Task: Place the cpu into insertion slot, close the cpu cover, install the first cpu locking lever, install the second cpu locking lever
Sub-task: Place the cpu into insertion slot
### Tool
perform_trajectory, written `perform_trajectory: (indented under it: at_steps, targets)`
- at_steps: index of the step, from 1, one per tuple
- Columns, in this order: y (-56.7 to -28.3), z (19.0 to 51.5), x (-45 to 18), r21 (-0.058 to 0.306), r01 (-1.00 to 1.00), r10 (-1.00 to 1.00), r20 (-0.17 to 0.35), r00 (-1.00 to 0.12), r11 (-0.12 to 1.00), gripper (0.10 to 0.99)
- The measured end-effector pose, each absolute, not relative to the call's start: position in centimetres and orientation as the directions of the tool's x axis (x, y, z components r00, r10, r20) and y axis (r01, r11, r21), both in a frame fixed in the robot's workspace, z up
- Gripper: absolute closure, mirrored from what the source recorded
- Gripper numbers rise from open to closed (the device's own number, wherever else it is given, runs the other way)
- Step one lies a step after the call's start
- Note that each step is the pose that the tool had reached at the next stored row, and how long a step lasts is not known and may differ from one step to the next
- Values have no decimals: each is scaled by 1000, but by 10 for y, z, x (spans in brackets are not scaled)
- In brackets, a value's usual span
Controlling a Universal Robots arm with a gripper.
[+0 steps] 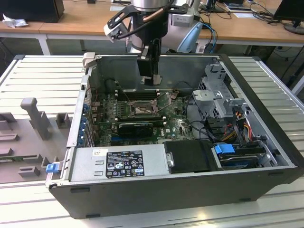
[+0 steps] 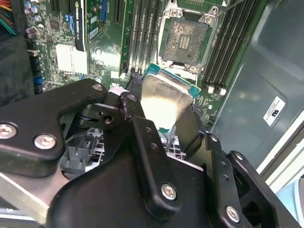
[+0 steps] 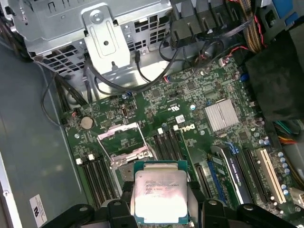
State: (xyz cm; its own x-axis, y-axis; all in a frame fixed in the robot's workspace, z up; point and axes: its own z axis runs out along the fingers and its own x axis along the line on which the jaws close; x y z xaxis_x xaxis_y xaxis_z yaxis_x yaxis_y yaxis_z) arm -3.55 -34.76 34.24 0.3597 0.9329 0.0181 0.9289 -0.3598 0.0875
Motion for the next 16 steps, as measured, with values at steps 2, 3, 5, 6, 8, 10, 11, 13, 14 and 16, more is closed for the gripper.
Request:
perform_trajectory:
  at_steps: [2,3,5,6,8,10,11,13,14,16]
  targets:
    - [-348,342,-35,88,917,921,18,389,-389,557]
    - [-348,342,-35,88,911,915,18,402,-402,557]
    - [-348,342,-35,88,887,891,18,454,-454,557]
    - [-348,341,-35,88,880,884,18,468,-468,557]
    - [-348,341,-35,88,864,868,18,496,-496,557]
    - [-348,341,-35,88,834,838,18,545,-545,557]
    - [-348,341,-35,88,832,836,18,549,-548,557]
    - [-348,340,-35,87,836,840,18,543,-542,557]
    - [-348,340,-35,87,855,859,18,512,-511,557]
    - [-348,339,-35,87,884,888,18,459,-459,557]
